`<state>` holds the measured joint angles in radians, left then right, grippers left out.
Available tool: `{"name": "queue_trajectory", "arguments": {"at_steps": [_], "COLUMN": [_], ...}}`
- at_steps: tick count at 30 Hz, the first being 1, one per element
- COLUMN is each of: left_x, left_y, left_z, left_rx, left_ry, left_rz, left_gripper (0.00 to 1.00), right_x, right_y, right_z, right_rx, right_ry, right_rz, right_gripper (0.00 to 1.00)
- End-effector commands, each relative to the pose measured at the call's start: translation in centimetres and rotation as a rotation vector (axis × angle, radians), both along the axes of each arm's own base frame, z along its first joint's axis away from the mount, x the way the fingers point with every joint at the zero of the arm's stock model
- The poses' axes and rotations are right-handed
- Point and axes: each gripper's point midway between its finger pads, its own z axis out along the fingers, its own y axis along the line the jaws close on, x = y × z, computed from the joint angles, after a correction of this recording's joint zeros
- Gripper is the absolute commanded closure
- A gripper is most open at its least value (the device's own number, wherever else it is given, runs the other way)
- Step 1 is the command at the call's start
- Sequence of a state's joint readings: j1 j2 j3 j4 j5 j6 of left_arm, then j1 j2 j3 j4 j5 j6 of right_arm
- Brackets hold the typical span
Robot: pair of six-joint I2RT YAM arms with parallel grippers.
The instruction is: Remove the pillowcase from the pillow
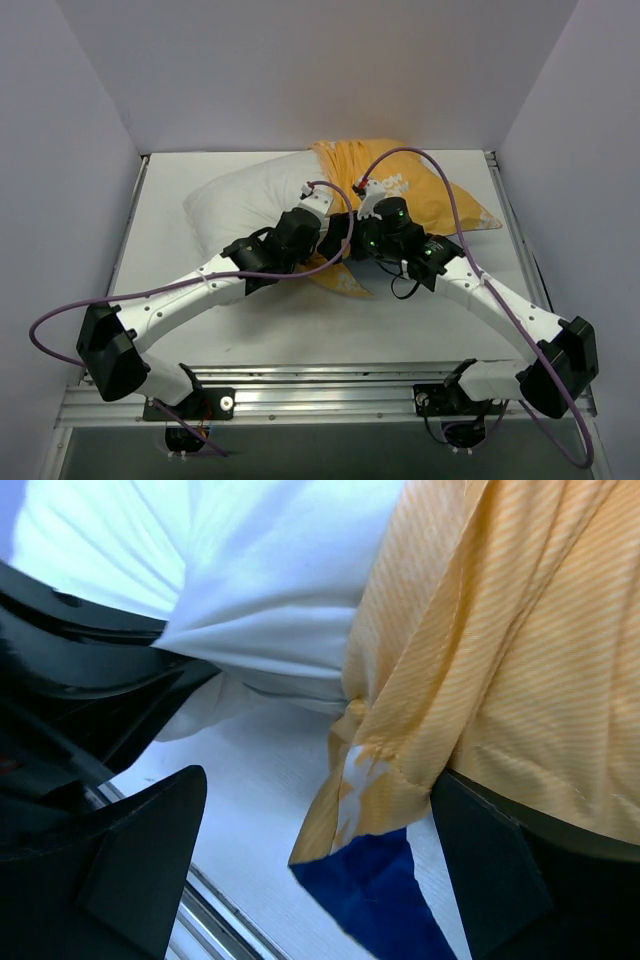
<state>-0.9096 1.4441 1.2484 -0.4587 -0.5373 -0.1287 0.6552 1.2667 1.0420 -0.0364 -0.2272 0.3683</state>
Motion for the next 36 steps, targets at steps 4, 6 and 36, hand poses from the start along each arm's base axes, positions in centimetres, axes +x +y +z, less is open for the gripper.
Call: {"name": "queue_trajectory", "arguments": {"at_steps": [4, 6, 36], "left_x": [0.4, 0.3, -4.5], "left_y": [-1.1, -0.7, 13.4], "left_z": [9.4, 9.7, 17.8], "left_rx": [-0.259, -0.257, -0.298], "left_ry": [-0.141, -0.144, -0.086], "left_rz": [0.039, 0.048, 0.229], "left_gripper": [0.98, 0.98, 0.98], "right_x": [1.7, 2.2, 11.0], "right_y": [-0.3, -1.1, -32.6], "right_z": [-2.4, -3.6, 17.3], "right_rx": [-0.084, -0.120, 0.108], "right_ry": [0.035, 0.048, -0.243], "right_rz": [-0.123, -0.169, -1.087], "right_gripper": [0.17, 0.26, 1.00]}}
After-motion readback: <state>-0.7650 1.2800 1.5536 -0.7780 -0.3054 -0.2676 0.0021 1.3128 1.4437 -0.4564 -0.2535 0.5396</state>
